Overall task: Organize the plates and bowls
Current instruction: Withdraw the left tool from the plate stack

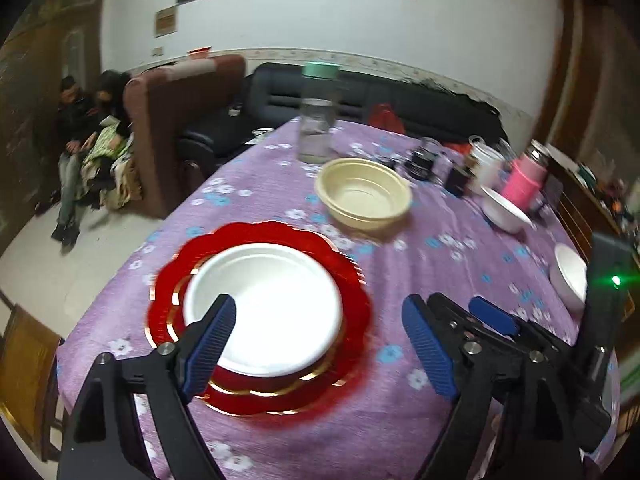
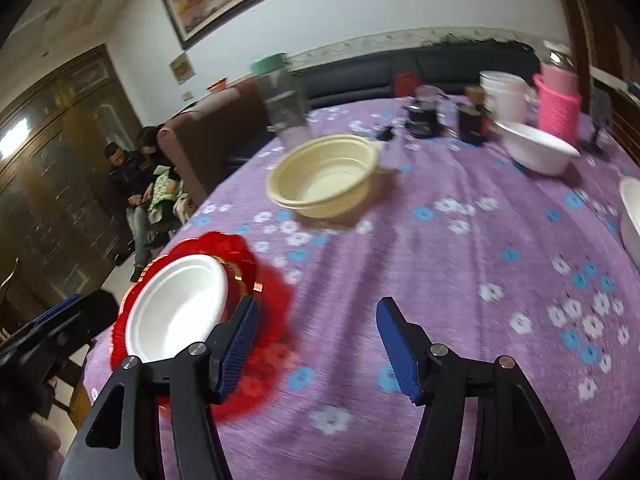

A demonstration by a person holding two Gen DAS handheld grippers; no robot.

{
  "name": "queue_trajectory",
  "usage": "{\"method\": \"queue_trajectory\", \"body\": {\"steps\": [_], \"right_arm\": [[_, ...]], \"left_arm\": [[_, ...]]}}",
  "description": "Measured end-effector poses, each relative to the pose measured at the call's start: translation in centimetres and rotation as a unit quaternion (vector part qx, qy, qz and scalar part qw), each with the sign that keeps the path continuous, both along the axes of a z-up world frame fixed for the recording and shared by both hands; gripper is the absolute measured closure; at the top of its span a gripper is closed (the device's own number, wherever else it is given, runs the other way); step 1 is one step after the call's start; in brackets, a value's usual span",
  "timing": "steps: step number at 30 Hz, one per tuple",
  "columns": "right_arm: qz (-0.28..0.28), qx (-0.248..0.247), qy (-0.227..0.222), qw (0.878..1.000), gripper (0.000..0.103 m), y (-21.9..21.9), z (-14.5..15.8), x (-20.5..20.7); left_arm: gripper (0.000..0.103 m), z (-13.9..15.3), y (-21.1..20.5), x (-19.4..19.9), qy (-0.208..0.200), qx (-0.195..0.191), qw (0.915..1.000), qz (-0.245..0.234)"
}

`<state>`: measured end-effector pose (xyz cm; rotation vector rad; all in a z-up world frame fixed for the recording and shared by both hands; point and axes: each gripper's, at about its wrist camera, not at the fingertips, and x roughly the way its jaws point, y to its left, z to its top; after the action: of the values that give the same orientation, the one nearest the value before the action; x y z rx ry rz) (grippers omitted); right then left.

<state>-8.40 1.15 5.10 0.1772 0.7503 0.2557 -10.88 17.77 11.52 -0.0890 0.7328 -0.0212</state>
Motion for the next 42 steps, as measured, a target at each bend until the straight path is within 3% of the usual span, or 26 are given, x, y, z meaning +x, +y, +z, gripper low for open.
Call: {"method": "queue_trajectory", "body": {"steps": [2,9,16,42], "right_arm": [[-0.013,0.007,0.004,1.000,0.037,-1.4,-0.2,-0.3],[-0.050,0.028,0.006,0.998,0.037,-5.3,-0.4,-1.5],[-0.079,0.043,0.008,0.996,0.037,-8.6,-0.6,-2.3],[-0.120,0.064,0.007,0.991,0.037,-13.4,-0.4,-2.3]], "left_arm": [[0.012,0.0,-1.6,-0.2,-0.003,0.017,0.9996,-0.020],[0.012,-0.7,-5.9,-0.9,0.002,0.059,0.9968,-0.053],[0.012,-0.6,-9.3,-2.0,-0.020,0.104,0.9916,-0.075],[0.012,-2.7,-13.4,-0.8,0.020,0.120,0.9860,-0.114]]}}
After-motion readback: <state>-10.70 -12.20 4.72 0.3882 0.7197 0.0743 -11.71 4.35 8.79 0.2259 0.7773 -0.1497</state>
